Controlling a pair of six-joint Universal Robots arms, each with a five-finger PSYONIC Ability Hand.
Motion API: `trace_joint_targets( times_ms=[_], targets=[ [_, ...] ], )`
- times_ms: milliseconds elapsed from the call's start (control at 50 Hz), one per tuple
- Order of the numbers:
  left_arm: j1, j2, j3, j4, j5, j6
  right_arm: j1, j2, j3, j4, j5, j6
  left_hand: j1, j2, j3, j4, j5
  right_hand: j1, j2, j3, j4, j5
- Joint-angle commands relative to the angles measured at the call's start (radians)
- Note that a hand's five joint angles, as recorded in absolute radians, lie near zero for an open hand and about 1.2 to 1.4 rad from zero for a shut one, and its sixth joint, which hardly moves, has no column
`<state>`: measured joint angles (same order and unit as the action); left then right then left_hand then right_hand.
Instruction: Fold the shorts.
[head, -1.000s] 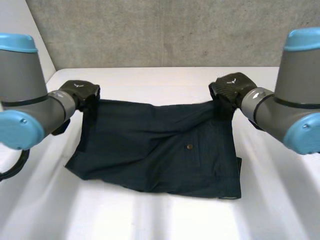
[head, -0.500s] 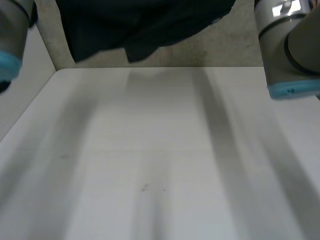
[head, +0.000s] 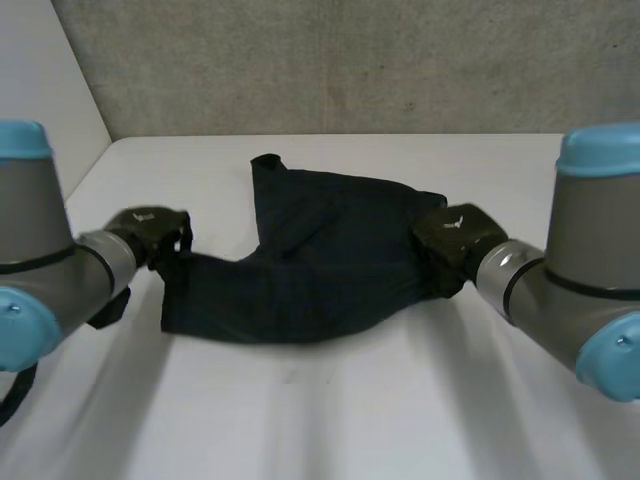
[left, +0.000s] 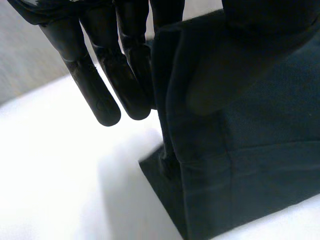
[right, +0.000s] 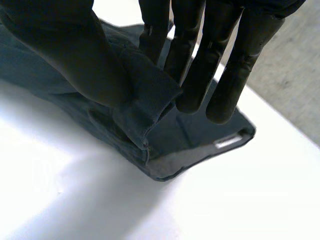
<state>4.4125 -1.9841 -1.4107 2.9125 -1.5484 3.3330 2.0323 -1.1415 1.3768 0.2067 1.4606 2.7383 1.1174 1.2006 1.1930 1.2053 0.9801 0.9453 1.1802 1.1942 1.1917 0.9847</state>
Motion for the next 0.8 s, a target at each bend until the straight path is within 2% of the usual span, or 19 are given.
trace_joint_targets(
  times_ms=[20, 100, 180, 280, 500, 580, 660, 800],
  targets=[
    [-0.008, -0.136, 0.088, 0.025, 0.001, 0.045, -0.003, 0.065, 0.024, -0.101, 0.004, 0.102, -0.045, -0.128, -0.12, -0.133, -0.082, 0.451, 0.216, 0.202, 0.205, 0.237],
    [-0.013, -0.139, 0.085, 0.045, 0.002, 0.046, -0.007, 0.08, 0.041, -0.147, 0.006, 0.198, -0.436, -0.52, -0.512, -0.524, -0.474, 0.451, 0.216, 0.202, 0.205, 0.237],
    [-0.019, -0.101, 0.039, 0.051, 0.013, 0.046, -0.007, 0.089, 0.05, -0.165, 0.015, 0.233, -0.575, -0.658, -0.651, -0.663, -0.612, 0.451, 0.216, 0.202, 0.205, 0.237],
    [-0.019, 0.034, -0.062, 0.073, 0.045, 0.048, -0.006, 0.106, 0.051, -0.178, 0.018, 0.242, -0.675, -0.758, -0.75, -0.763, -0.712, 0.451, 0.216, 0.202, 0.205, 0.237],
    [0.007, 0.33, -0.418, 0.295, 0.16, 0.059, -0.006, 0.124, 0.051, -0.188, 0.035, 0.242, -0.587, -0.67, -0.663, -0.675, -0.624, 0.451, 0.216, 0.202, 0.205, 0.237],
    [0.034, 0.398, -0.53, 0.313, 0.223, 0.077, -0.006, 0.124, 0.05, -0.188, 0.041, 0.242, -0.434, -0.518, -0.51, -0.522, -0.472, 0.451, 0.216, 0.202, 0.205, 0.237],
    [0.044, 0.433, -0.617, 0.312, 0.287, 0.097, -0.006, 0.126, 0.051, -0.188, 0.043, 0.242, -0.405, -0.488, -0.48, -0.493, -0.442, 0.451, 0.216, 0.202, 0.205, 0.237],
    [0.051, 0.442, -0.703, 0.323, 0.294, 0.108, -0.006, 0.134, 0.051, -0.19, 0.041, 0.244, -0.378, -0.462, -0.454, -0.466, -0.416, 0.451, 0.216, 0.202, 0.205, 0.237]
  ],
)
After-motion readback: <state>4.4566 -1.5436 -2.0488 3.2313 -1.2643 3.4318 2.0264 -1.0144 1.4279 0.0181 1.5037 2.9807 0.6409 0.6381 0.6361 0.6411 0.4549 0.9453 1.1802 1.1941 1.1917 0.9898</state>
